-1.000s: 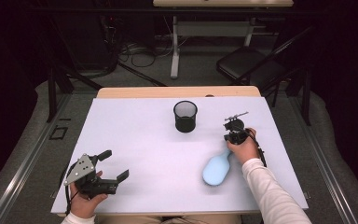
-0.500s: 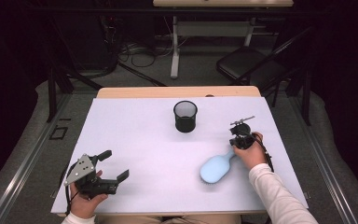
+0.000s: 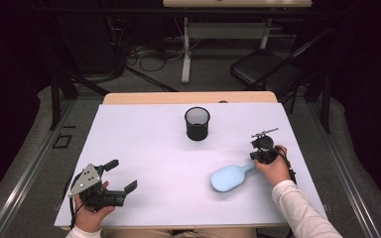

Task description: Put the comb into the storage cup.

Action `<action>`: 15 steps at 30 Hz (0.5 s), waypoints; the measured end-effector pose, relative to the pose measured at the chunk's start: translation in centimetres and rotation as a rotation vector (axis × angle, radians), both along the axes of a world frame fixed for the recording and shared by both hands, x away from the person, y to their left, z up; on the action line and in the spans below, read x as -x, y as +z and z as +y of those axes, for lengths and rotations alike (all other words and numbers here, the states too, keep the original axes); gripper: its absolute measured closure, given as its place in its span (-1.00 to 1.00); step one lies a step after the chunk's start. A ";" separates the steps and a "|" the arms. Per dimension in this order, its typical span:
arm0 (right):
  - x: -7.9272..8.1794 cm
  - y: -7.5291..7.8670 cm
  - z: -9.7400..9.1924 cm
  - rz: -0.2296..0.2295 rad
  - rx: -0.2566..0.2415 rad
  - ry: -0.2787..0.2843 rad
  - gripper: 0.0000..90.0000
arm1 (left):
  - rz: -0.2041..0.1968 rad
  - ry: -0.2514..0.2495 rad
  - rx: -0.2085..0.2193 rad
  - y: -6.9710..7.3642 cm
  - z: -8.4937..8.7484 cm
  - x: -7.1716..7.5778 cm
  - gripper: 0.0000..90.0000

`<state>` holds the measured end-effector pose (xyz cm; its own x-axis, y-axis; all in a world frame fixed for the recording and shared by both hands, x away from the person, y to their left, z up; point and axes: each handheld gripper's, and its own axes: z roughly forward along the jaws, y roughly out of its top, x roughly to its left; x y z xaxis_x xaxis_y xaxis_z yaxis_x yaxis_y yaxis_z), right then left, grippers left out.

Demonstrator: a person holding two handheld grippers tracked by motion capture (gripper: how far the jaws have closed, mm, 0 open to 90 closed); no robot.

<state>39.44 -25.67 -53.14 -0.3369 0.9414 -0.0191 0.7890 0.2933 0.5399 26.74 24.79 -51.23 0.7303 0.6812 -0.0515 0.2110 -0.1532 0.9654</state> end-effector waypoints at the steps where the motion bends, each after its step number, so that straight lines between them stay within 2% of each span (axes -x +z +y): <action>1: 0.1 0.0 -0.1 0.000 -0.006 -0.003 1.00 | 0.001 0.000 -0.001 0.0 0.0 0.0 -0.94; 15: 2.0 0.0 -0.9 0.000 -0.041 -0.008 1.00 | -0.001 0.003 -0.004 0.0 -0.1 0.1 -0.94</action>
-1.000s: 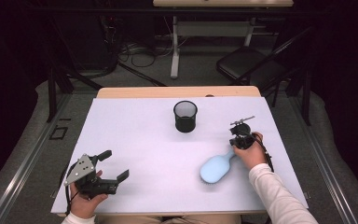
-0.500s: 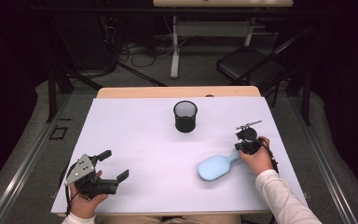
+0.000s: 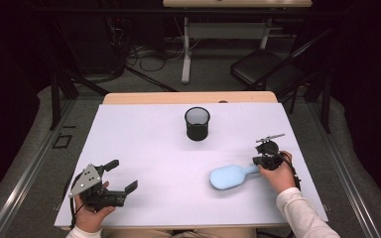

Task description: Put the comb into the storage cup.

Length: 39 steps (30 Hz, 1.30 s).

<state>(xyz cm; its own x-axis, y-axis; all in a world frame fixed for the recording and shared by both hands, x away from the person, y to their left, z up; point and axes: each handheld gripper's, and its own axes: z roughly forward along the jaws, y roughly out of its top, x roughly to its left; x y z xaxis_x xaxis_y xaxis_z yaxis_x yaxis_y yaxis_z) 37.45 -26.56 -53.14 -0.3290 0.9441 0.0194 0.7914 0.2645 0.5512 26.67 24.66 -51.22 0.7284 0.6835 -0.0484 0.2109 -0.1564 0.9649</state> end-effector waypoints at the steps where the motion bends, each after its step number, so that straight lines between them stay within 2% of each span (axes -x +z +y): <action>1: 0.1 0.0 -0.1 0.000 -0.007 -0.002 1.00 | 0.000 -0.001 0.001 0.0 0.0 0.0 -0.94; 6: 0.6 0.0 -0.4 0.003 -0.022 -0.014 1.00 | 0.001 -0.002 0.000 0.0 0.0 0.0 -0.94; 15: 2.1 -0.1 -0.6 -0.017 -0.014 -0.012 1.00 | 0.000 -0.001 -0.001 0.0 0.0 0.1 -0.94; 21: 3.2 -0.1 -1.1 -0.006 -0.062 -0.034 1.00 | -0.001 -0.006 0.002 0.0 0.0 0.1 -0.94; 39: 6.0 -0.4 -1.0 0.006 -0.093 -0.023 1.00 | -0.005 -0.005 -0.003 0.0 -0.1 0.1 -0.94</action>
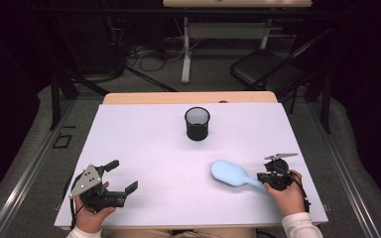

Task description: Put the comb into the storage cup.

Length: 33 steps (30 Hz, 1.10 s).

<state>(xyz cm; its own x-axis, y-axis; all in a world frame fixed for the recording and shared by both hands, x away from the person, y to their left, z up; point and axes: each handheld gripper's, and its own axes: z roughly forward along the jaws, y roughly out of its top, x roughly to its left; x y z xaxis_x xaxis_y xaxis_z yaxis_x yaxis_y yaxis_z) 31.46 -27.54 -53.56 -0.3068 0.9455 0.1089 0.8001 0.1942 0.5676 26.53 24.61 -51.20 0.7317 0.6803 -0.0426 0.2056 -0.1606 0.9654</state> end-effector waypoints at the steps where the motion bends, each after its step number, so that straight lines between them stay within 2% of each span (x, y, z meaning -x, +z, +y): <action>1: 0.1 0.0 0.0 0.002 0.000 -0.001 1.00 | 0.000 0.000 0.000 0.0 0.0 0.0 -0.94; 13: 1.3 -0.4 0.4 0.013 -0.001 0.022 1.00 | -0.001 0.000 -0.001 0.0 0.0 0.0 -0.94; 33: 2.0 -0.6 0.9 0.022 -0.005 0.044 0.98 | 0.000 -0.002 -0.001 0.0 0.0 0.0 -0.94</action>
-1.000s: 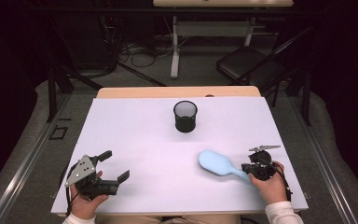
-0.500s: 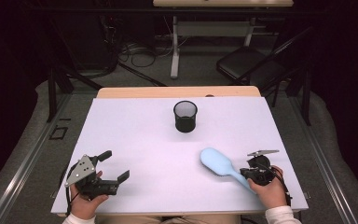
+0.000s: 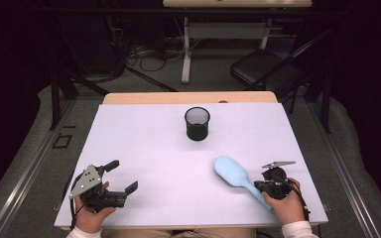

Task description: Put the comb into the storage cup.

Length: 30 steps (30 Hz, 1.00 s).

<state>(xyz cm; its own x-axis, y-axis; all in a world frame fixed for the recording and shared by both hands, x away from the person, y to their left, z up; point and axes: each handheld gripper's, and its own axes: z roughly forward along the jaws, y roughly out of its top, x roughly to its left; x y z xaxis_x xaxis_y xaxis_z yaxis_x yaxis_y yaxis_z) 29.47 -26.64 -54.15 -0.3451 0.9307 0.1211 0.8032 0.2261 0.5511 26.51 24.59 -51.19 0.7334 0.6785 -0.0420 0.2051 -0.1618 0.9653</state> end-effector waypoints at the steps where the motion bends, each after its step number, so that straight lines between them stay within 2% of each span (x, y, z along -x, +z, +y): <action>1: 0.0 0.0 0.0 0.001 -0.001 0.001 0.98 | 0.000 0.000 0.000 0.0 0.0 0.0 -0.94; 11: -0.1 -0.1 0.0 0.002 -0.010 -0.003 0.93 | 0.000 0.001 0.005 -0.1 -0.1 0.0 -0.94; 23: 0.0 0.4 -0.3 -0.023 -0.039 -0.014 0.82 | 0.000 0.002 0.004 -0.1 -0.1 0.0 -0.94; 30: 0.1 0.7 -0.5 -0.053 -0.064 -0.011 0.69 | 0.004 -0.003 0.001 -0.1 -0.1 -0.1 -0.94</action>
<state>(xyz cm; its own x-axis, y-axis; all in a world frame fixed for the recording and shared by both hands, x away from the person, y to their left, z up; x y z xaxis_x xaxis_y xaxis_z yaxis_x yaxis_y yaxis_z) 29.40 -27.11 -53.40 -0.3423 0.9254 0.1624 0.7748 0.1803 0.6059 26.58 24.50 -51.25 0.7349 0.6766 -0.0458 0.2086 -0.1612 0.9646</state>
